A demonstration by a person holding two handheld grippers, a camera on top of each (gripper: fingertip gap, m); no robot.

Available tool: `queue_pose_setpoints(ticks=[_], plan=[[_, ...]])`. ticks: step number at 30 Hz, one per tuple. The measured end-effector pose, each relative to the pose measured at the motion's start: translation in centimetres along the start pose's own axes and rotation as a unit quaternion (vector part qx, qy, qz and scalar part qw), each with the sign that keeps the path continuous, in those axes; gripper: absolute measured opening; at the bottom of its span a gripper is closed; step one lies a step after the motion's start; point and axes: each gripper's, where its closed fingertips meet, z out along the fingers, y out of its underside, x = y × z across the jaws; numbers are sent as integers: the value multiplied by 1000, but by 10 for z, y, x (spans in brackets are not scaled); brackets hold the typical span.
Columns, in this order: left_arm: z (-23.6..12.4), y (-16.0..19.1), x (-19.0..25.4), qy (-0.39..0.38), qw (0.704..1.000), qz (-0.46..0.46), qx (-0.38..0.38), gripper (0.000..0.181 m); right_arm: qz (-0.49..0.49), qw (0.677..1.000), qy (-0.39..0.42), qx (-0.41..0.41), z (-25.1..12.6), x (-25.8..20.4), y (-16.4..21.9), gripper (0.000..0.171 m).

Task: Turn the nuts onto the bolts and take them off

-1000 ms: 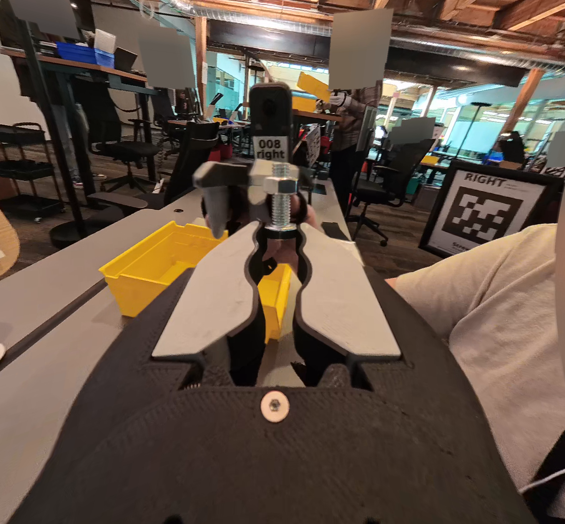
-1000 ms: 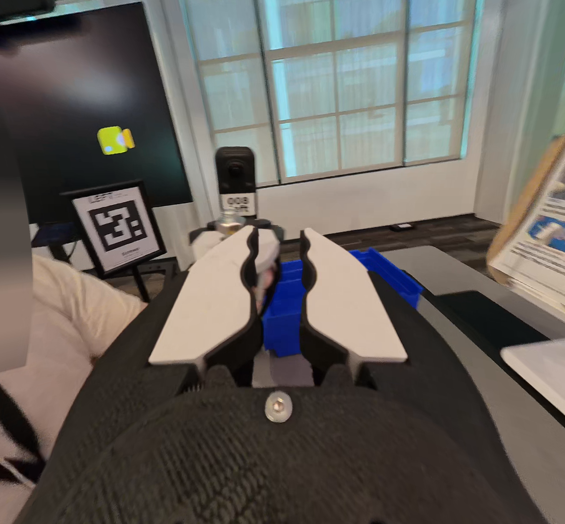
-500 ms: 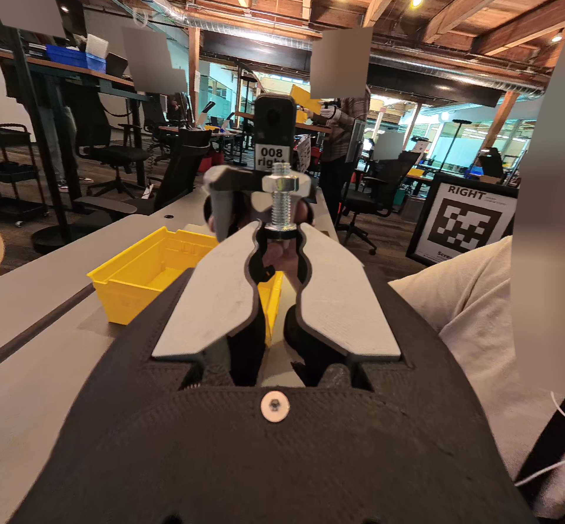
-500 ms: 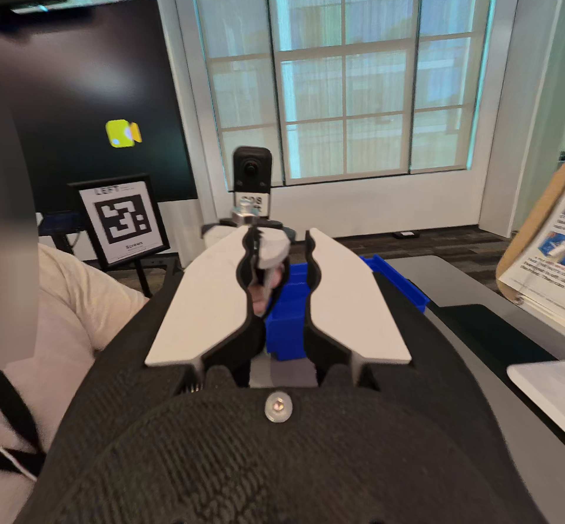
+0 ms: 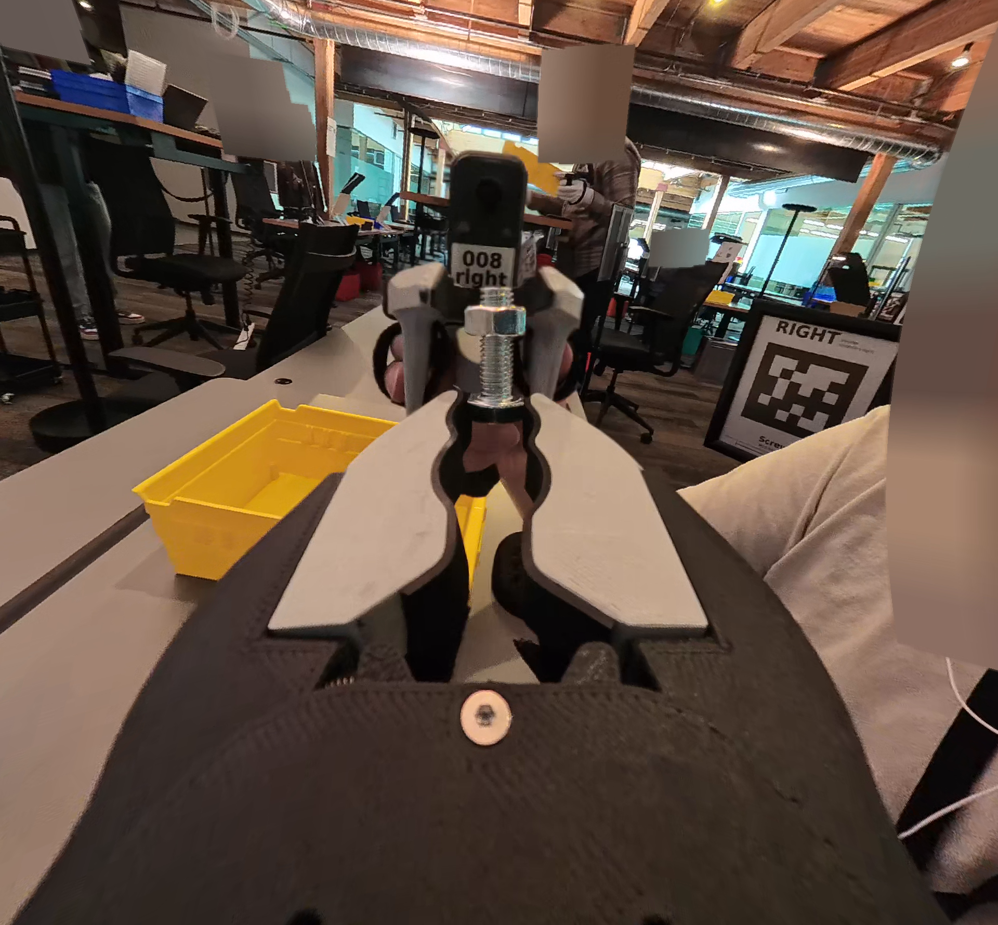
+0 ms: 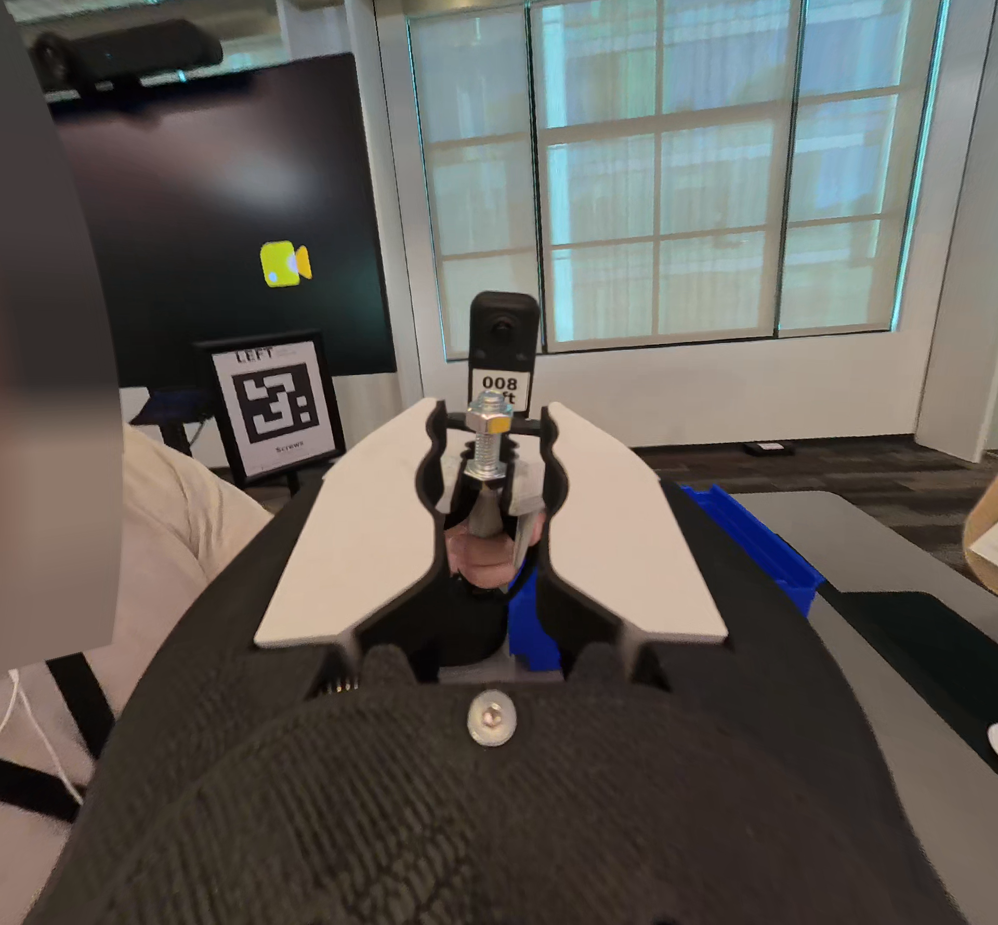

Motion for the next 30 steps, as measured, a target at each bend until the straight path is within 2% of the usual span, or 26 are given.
queue_pose_setpoints(ticks=[3,5,7,10,13,17,21,25,28,30], plan=[[3,2,4,13,1000,-1,-1,18,-24,999,17,-24,5,4,10,35],[3,1,2,6,1000,-1,2,18,0,1000,15,-17,-2,12,9,40],[1,-1,5,21,1000,-13,8,18,25,999,39,-3,-10,26,4,30],[0,1,-1,-3,1000,0,-1,18,22,1000,2,13,-9,10,-4,30],[2,2,3,10,1000,-4,-1,18,-9,1000,-1,-10,4,-4,3,34],[3,0,6,14,1000,0,2,18,6,1000,6,-12,0,7,6,37],[-2,-4,4,7,1000,0,7,18,50,999,3,22,-11,17,-4,27],[0,0,3,7,1000,3,0,17,32,999,-25,5,3,-6,0,32],[3,3,6,13,1000,6,-7,18,8,1000,-2,-14,6,0,8,33],[2,1,4,6,1000,6,-3,18,37,999,-7,-3,0,8,6,36]])
